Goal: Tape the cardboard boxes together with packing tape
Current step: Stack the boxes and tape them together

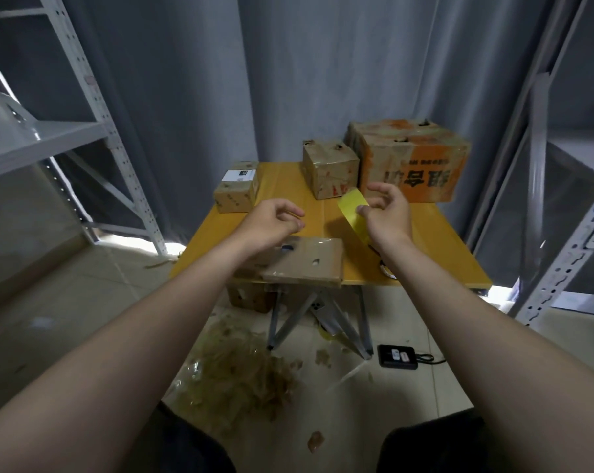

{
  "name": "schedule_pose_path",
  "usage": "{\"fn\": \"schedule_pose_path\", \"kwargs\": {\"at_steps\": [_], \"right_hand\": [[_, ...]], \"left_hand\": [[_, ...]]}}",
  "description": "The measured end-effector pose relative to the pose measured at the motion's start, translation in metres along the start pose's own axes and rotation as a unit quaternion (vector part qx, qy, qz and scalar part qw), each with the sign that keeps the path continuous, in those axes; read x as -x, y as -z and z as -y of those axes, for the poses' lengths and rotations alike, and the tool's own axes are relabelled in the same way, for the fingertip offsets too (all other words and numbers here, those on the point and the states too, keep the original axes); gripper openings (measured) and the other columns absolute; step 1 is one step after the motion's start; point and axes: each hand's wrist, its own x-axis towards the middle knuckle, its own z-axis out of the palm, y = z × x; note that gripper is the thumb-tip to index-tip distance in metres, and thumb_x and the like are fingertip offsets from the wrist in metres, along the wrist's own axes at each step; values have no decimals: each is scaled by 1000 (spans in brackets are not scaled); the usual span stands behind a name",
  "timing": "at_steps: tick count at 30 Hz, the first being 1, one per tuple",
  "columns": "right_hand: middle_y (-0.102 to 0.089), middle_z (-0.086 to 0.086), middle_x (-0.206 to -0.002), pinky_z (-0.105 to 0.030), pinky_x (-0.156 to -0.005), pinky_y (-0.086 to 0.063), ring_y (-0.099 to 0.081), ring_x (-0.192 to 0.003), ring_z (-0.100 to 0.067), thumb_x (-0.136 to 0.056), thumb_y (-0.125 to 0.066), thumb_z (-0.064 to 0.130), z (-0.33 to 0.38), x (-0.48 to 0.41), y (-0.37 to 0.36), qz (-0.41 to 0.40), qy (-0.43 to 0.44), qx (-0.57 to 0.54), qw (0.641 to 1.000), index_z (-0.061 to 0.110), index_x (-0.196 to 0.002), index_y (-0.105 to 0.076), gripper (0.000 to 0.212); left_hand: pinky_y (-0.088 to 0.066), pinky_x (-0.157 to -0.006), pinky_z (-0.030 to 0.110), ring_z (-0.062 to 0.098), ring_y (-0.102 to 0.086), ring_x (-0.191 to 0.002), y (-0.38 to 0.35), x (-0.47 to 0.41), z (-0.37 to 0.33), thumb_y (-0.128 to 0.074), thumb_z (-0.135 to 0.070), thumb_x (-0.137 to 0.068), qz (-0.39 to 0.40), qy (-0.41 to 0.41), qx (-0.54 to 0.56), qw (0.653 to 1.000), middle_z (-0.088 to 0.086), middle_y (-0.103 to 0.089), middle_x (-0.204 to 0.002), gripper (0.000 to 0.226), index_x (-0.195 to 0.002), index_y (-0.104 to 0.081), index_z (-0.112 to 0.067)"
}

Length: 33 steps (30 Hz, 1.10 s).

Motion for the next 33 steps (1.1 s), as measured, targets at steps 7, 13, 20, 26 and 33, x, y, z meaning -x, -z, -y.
{"fn": "schedule_pose_path", "kwargs": {"at_steps": [7, 13, 20, 26, 33], "right_hand": [[-63, 14, -109, -36, -99, -46, -60, -102, -10, -94, -66, 3, -8, -2, 0, -28, 62, 143, 987, 37, -112, -61, 39], [-63, 11, -103, -38, -84, -17, -50, -92, -18, -90, -57, 0, -27, -9, 14, -27, 75, 358, 930, 39, -104, -55, 42], [-66, 1, -129, -49, -104, -29, -45, -130, -28, -96, -60, 12, -39, -3, 13, 53, 73, 439, 894, 33, -124, -60, 35], [-67, 7, -127, -45, -105, -44, -48, -125, -16, -84, -55, 78, -10, 31, -25, 279, 185, 320, 886, 39, -118, -70, 55], [-62, 17, -130, -41, -87, -38, -45, -115, -18, -69, -78, 73, -16, 48, -49, 318, 299, 478, 762, 46, -130, -59, 70]], "left_hand": [[-45, -83, 18, 7, -59, -113, 26, 12, 24, -71, -18, -88, 68, -6, -189, 980, -14, -58, -130, 42, -122, -60, -41], [-15, -127, 56, 26, 10, -159, 47, 16, 47, -87, -34, -77, 261, 45, -378, 887, -8, 12, -173, 114, -161, -11, -47], [-23, -125, 55, 31, -9, -157, 48, -1, 50, -96, -39, -68, 264, 29, -378, 887, -6, -12, -167, 127, -163, -11, -41], [-43, -111, 37, 19, -44, -129, 38, 4, 53, -91, -51, -68, 206, -6, -357, 911, -4, -37, -141, 110, -160, -35, -35], [-40, -71, 14, -13, -59, -88, 44, 10, 45, -87, -52, -71, 206, -10, -293, 934, -29, -65, -102, 81, -145, -60, -35]]}}
